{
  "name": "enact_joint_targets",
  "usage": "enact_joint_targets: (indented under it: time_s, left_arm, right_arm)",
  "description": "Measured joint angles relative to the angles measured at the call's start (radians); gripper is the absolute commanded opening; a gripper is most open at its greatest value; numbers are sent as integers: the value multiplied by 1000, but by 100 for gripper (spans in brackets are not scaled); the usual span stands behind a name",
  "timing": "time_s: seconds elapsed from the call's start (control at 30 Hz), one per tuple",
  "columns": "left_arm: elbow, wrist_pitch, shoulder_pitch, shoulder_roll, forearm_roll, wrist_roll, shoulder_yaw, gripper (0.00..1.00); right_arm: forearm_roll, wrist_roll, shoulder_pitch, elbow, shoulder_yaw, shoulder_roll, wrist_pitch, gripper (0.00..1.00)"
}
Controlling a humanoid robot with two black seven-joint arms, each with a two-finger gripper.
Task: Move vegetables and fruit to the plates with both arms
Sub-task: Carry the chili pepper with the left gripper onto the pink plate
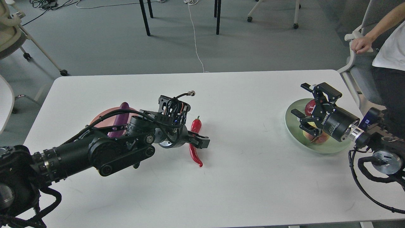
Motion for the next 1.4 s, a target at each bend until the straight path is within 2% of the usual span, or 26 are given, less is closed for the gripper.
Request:
enact_joint_targets:
  time_s: [0.5,0.63,0.83,0.97,1.4]
  left_arm:
    - [22,0,16,-3,-1,-3,0,91]
    - [22,0,16,-4,-3,-5,0,73]
    - [22,0,16,-2,-6,-9,0,35]
    - [22,0,14,-4,-4,-9,-1,26]
    - [-30,0,-26,41,-3,-12,-12,24]
  right_arm:
    - [0,0,-9,-2,-1,2,0,99]
    - [-1,0,-11,-2,-2,2,0,99]
    - [-1,0,-13,-1,-2,2,0,99]
    - [-1,0,-13,-1,-1,2,0,99]
    - [-2,0,-14,-2,-2,3,-2,99]
